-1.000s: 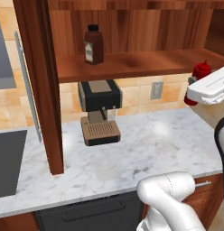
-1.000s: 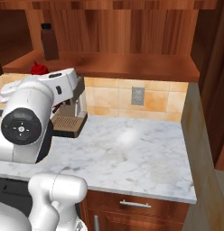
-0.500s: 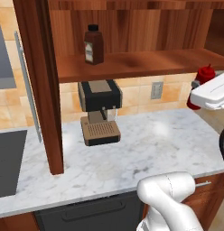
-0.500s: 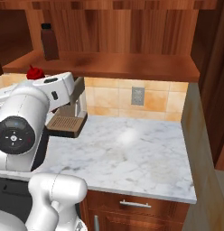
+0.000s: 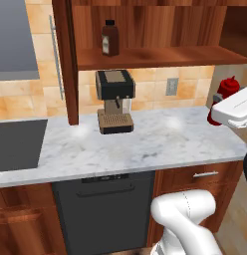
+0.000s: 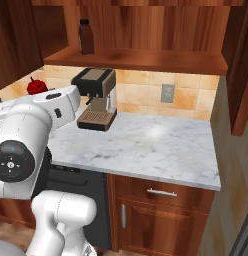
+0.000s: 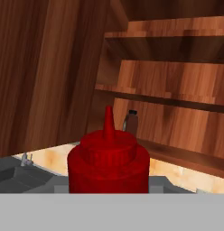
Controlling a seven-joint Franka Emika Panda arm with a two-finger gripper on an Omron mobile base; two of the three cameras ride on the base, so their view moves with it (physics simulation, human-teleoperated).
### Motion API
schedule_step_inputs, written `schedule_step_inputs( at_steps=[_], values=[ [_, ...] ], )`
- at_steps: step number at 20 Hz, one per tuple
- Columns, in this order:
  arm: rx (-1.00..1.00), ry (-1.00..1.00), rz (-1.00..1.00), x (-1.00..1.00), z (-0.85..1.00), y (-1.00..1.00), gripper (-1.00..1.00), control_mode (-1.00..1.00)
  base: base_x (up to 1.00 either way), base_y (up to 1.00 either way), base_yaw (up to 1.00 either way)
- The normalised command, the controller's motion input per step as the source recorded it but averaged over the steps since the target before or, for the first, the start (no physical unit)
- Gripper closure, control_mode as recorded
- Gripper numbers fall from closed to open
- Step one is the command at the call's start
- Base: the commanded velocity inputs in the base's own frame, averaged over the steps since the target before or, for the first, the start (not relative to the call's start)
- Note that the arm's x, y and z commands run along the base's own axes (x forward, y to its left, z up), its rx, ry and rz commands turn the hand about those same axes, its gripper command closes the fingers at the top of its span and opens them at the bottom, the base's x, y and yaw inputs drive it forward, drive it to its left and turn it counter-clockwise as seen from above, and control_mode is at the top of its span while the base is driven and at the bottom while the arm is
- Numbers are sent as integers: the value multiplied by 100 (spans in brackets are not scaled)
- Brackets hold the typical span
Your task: Collect the paprika, ketchup, and shaker from the cabinet and place them next to the stove.
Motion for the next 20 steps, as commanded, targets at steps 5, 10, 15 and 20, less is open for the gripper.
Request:
schedule_step_inputs(
  at_steps=[5, 10, 15, 20],
  values=[
    [0, 0, 0, 0, 0, 0, 100, 100, -72, 34, 35],
    [0, 0, 0, 0, 0, 0, 100, 100, -54, 46, 41],
    [0, 0, 0, 0, 0, 0, 100, 100, -34, 55, 45],
    [0, 0, 0, 0, 0, 0, 100, 100, -22, 61, 47]
  ],
)
